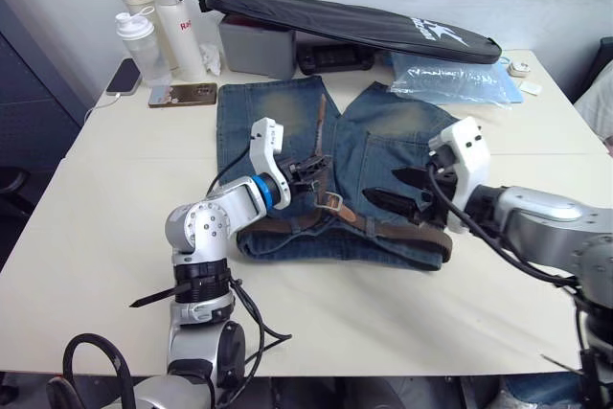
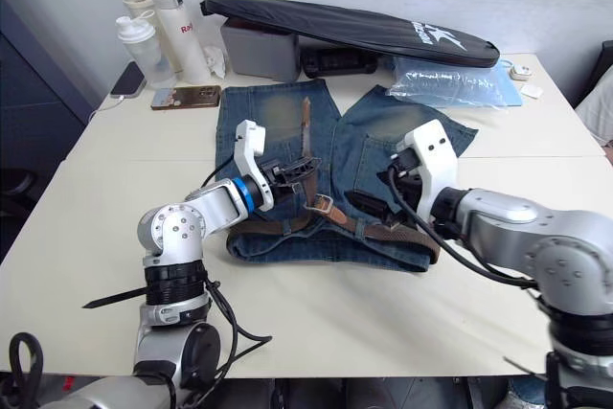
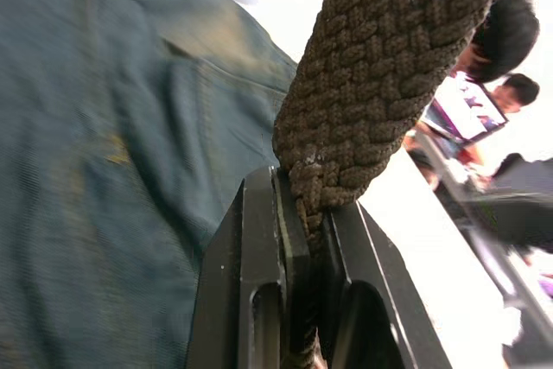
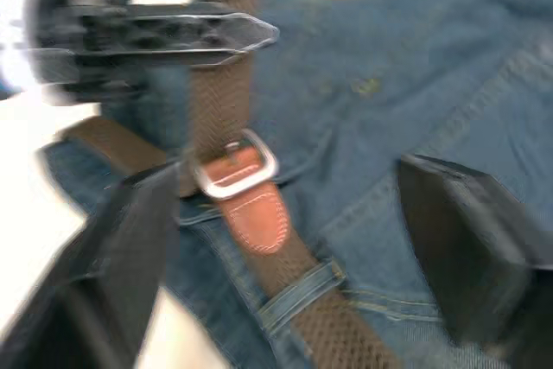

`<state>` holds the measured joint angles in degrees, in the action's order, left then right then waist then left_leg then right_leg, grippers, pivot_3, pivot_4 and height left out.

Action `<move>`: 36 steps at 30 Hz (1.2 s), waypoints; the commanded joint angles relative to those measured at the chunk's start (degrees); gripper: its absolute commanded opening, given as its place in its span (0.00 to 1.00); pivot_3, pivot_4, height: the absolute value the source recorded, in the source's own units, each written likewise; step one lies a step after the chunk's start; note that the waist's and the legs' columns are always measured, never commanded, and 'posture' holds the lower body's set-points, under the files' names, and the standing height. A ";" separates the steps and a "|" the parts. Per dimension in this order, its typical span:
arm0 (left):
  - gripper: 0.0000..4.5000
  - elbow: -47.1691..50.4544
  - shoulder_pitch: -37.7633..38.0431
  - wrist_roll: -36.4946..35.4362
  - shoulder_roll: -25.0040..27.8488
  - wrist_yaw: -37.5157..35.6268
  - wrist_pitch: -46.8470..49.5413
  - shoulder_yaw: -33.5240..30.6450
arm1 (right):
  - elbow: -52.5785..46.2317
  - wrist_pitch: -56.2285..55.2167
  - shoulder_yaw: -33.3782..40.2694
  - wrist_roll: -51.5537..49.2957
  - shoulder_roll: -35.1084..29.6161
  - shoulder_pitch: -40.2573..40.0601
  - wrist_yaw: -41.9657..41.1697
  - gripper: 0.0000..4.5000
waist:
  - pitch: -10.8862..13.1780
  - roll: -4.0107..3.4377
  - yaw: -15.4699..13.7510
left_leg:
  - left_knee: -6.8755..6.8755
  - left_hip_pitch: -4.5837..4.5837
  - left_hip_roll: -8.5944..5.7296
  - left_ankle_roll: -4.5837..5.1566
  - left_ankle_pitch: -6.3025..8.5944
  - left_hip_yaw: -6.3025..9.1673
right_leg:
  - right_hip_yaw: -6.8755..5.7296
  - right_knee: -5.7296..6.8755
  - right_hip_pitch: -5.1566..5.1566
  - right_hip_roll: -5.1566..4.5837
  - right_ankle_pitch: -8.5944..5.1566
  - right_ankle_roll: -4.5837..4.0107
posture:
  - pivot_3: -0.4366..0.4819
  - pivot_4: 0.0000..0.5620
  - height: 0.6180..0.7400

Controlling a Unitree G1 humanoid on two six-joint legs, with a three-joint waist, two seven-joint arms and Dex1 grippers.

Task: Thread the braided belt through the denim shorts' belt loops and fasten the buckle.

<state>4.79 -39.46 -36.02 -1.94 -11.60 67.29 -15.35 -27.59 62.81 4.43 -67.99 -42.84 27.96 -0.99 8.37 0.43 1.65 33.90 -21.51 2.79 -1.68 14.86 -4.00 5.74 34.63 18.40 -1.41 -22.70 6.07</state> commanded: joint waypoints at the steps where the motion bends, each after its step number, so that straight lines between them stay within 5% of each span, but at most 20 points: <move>1: 0.00 3.11 -0.96 -3.82 -1.06 1.81 1.58 -2.38 | 0.41 -3.26 -1.15 4.41 3.19 0.37 -1.90 0.50 | -0.01 -0.02 -0.01 | 0.02 0.00 -0.01 -0.01 0.00 0.00 | 0.01 0.01 0.01 0.00 0.00 0.00 | 0.48 0.27 1.00; 6: 0.00 2.50 -2.35 -6.88 -1.13 4.46 2.98 -6.28 | 2.40 -3.48 -4.80 10.85 7.26 -2.13 -3.17 0.03 | -0.05 -0.09 -0.05 | 0.05 0.03 0.01 -0.05 -0.03 0.01 | 0.00 0.04 0.02 0.01 0.00 0.00 | 0.48 0.27 1.00; 20: 0.00 1.27 -4.35 -15.19 -6.11 15.53 4.81 -15.07 | 4.19 -3.10 -15.14 28.56 7.87 -5.91 -10.27 0.03 | -0.04 -0.06 -0.11 | 0.10 0.06 -0.03 -0.10 -0.05 0.03 | -0.01 0.06 0.01 0.02 0.01 0.01 | 0.48 0.27 1.00; 27: 0.00 -3.82 -7.09 -22.39 -4.20 23.48 3.34 -23.78 | 2.94 -3.89 -19.23 36.38 2.50 -7.93 -15.05 0.03 | -0.03 0.05 -0.35 | 0.13 0.08 -0.07 -0.12 -0.05 0.06 | -0.02 0.03 -0.03 0.01 0.01 0.02 | 0.48 0.27 1.00; 36: 0.00 -5.38 -2.25 -25.71 -2.12 28.81 4.26 -24.07 | 1.49 -4.91 -18.10 41.04 2.12 -6.83 -18.65 0.03 | -0.07 0.28 -1.25 | 0.16 0.20 -0.08 -0.14 -0.04 0.05 | -0.02 0.06 -0.11 -0.02 0.02 0.02 | 0.48 0.27 1.00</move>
<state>-1.72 -41.45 -59.37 -4.67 17.03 72.27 -39.73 -25.78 57.45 -14.67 -27.95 -40.71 21.14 -19.11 8.30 0.70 0.40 34.06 -21.29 2.71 -1.82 14.82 -3.95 5.72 34.69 18.27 -1.43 -22.68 6.10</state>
